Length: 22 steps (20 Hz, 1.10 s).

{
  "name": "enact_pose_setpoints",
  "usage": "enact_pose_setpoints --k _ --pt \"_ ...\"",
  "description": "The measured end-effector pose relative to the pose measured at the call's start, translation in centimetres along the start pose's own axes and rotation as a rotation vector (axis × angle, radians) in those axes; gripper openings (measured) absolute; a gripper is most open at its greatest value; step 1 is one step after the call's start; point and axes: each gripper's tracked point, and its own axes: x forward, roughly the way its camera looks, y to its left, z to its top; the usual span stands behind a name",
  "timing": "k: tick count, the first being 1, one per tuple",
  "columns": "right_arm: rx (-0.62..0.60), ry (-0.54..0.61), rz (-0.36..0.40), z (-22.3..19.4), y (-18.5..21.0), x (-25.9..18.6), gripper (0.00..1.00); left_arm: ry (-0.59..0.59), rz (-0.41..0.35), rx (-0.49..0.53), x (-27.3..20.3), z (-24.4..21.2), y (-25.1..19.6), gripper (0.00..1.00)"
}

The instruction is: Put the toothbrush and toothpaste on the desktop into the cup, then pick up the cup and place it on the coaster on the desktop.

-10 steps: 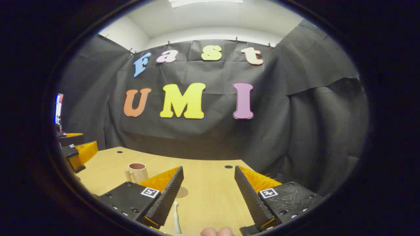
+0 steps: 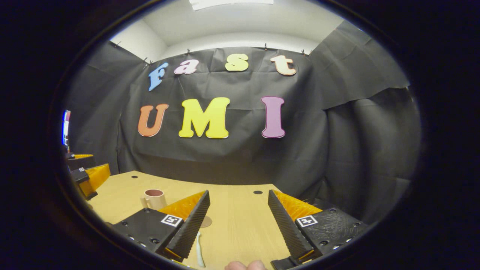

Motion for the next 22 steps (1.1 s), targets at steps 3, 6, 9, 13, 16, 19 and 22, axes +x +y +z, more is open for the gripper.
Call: enact_pose_setpoints --k 3,6,9,13,16,19,22 --pt "0.015 0.004 0.004 0.0 0.1 -0.4 0.94 0.030 -0.003 -0.015 0.0 -0.8 -0.2 0.96" --pt "-0.006 -0.015 -0.008 0.1 -0.1 -0.9 0.94 0.050 0.002 -0.013 -0.2 -1.4 0.3 0.96" --pt "0.006 -0.012 0.000 0.0 0.3 -0.8 0.94 0.062 0.014 -0.010 -0.4 -1.7 0.9 0.96" --pt "0.022 0.011 0.020 -0.9 1.2 -0.7 0.96 0.086 0.018 0.001 -0.5 -2.4 1.3 0.96" --pt "0.010 0.037 0.043 -2.0 1.9 -0.9 0.94 0.142 -0.008 -0.022 -0.7 -3.9 0.9 0.96" --pt "0.003 0.052 0.043 -2.7 1.9 -1.1 0.96 0.226 -0.037 -0.036 -1.1 -6.2 0.4 0.96" --pt "-0.005 0.086 0.044 -4.2 1.9 -1.1 0.95 0.322 -0.055 -0.007 -2.0 -8.9 0.4 0.96"
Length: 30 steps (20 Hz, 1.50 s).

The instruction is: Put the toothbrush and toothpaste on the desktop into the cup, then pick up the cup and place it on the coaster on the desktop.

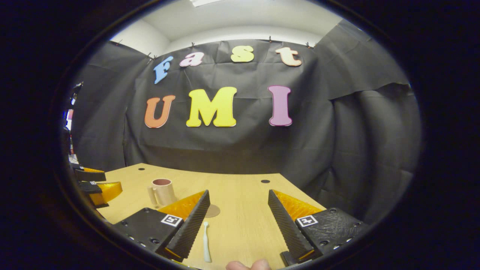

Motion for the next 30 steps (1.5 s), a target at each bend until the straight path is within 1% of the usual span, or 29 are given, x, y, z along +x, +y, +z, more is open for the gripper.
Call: enact_pose_setpoints --k 2,5,6,7,8,11,12,13,14,17,21,23,26,27,28,29,30 --pt "-0.001 0.022 0.005 -0.9 0.1 0.1 0.95 0.047 -0.005 -0.005 -0.1 -1.6 0.0 0.96" --pt "-0.011 0.062 0.030 -2.4 0.7 -0.1 0.95 0.133 -0.033 -0.038 0.1 -4.3 -0.9 0.96" --pt "-0.017 0.071 0.032 -2.9 0.6 -0.2 0.96 0.162 -0.042 -0.045 0.1 -5.1 -1.0 0.96" --pt "-0.020 0.078 0.030 -3.2 0.5 -0.3 0.95 0.192 -0.048 -0.051 0.2 -6.0 -1.2 0.96" --pt "-0.020 0.085 0.030 -3.6 0.5 -0.2 0.96 0.217 -0.057 -0.059 0.4 -6.8 -1.4 0.97" --pt "-0.012 0.116 0.044 -4.5 0.7 -0.3 0.95 0.293 -0.080 -0.099 1.0 -8.4 -1.8 0.96" --pt "-0.009 0.123 0.050 -4.8 0.9 -0.3 0.95 0.317 -0.087 -0.114 1.3 -8.9 -2.1 0.97" --pt "-0.010 0.128 0.053 -4.9 1.0 -0.3 0.95 0.338 -0.092 -0.127 1.6 -9.2 -2.3 1.00" --pt "-0.015 0.132 0.054 -5.1 1.0 -0.3 0.95 0.357 -0.095 -0.139 1.6 -9.8 -2.1 0.97" --pt "-0.028 0.138 0.049 -5.3 0.8 -0.3 0.95 0.408 -0.086 -0.156 2.1 -10.9 -1.8 0.97" --pt "-0.022 0.158 0.043 -6.0 0.7 0.1 0.95 0.443 -0.081 -0.147 2.5 -11.8 -1.8 0.97" --pt "-0.023 0.168 0.046 -6.4 0.9 0.2 0.95 0.452 -0.081 -0.139 2.7 -11.9 -1.6 0.94" --pt "-0.033 0.178 0.051 -6.8 1.3 0.2 0.95 0.472 -0.069 -0.141 3.0 -12.3 -1.7 0.83" --pt "-0.036 0.180 0.053 -6.8 1.4 0.2 0.95 0.473 -0.064 -0.136 3.1 -12.2 -1.7 0.82" --pt "-0.037 0.179 0.055 -6.8 1.5 0.3 0.95 0.478 -0.056 -0.133 3.2 -12.3 -1.6 0.83" --pt "-0.036 0.180 0.057 -6.8 1.6 0.3 0.95 0.482 -0.047 -0.129 3.4 -12.4 -1.5 0.73" --pt "-0.035 0.181 0.060 -6.9 1.8 0.3 0.95 0.483 -0.038 -0.122 3.4 -12.4 -1.3 0.74"
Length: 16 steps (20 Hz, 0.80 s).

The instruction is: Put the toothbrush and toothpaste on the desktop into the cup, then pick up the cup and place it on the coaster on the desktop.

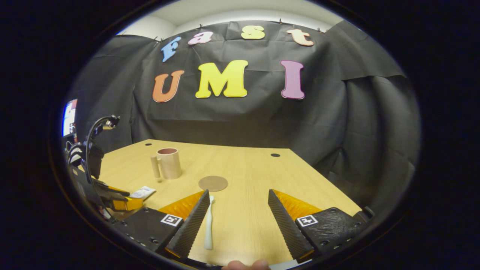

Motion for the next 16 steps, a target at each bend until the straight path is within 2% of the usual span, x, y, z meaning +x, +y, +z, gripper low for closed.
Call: enact_pose_setpoints --k 2,3,4,7,10,11,12,16 --pt "-0.003 0.004 0.006 -0.1 0.4 0.2 0.94 -0.002 0.020 0.006 -0.2 0.1 0.4 0.58" --pt "-0.005 0.008 0.010 -0.2 0.6 0.3 0.94 -0.002 0.024 0.011 0.0 0.1 0.4 0.59" --pt "-0.007 0.017 0.017 -0.4 0.9 0.5 0.94 -0.001 0.026 0.014 0.1 0.1 0.4 0.50" --pt "-0.007 0.058 0.062 -1.4 2.3 1.2 0.95 0.000 0.042 0.028 0.1 0.2 0.4 0.47" --pt "-0.009 0.119 0.076 -2.9 2.8 2.3 0.95 -0.002 0.022 0.025 -0.1 0.1 0.1 0.44" --pt "-0.005 0.144 0.083 -3.4 3.0 2.5 0.96 -0.003 0.013 0.019 -0.3 0.2 0.0 0.48" --pt "0.003 0.171 0.092 -4.1 3.3 2.7 0.95 -0.008 0.008 0.015 -0.5 0.2 0.1 0.43" --pt "0.032 0.267 0.117 -6.2 4.6 3.6 0.95 -0.063 0.013 0.022 -2.1 1.6 0.5 0.42"
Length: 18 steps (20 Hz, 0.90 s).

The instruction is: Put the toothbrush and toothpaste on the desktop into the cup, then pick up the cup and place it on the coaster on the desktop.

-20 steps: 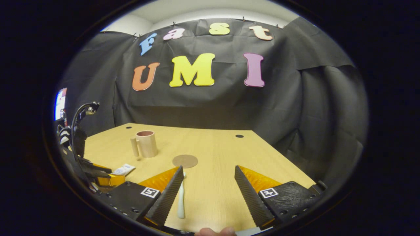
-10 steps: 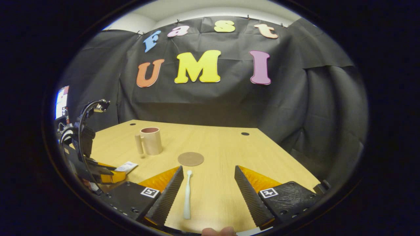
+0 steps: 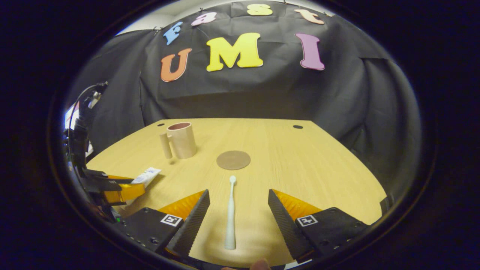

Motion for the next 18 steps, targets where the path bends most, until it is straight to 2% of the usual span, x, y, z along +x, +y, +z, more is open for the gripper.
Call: enact_pose_setpoints --k 2,6,7,8,9,12,14,18 --pt "0.005 0.038 0.011 -0.6 0.6 0.6 0.93 -0.043 0.008 0.005 -1.0 1.2 0.2 0.42" --pt "0.003 0.070 0.014 -0.6 1.5 2.2 0.96 -0.143 0.020 0.006 -2.9 4.1 0.4 0.41" --pt "0.002 0.079 0.008 -0.6 1.6 2.6 0.96 -0.167 0.018 0.002 -3.5 4.9 0.4 0.41" --pt "0.001 0.086 0.003 -0.7 1.7 3.0 0.95 -0.190 0.017 -0.002 -4.2 5.7 0.4 0.46" --pt "-0.001 0.092 -0.009 -0.5 1.8 3.4 0.95 -0.213 0.017 -0.003 -4.6 6.4 0.4 0.41" --pt "-0.012 0.086 -0.045 -0.1 1.8 4.7 0.94 -0.274 0.021 -0.003 -5.9 8.3 0.8 0.41" --pt "-0.013 0.096 -0.063 -0.1 1.8 5.4 0.89 -0.299 0.017 -0.013 -6.3 9.1 0.9 0.41" --pt "0.017 0.163 -0.084 -1.4 2.0 6.5 0.67 -0.329 0.017 -0.040 -6.8 10.2 1.6 0.41"
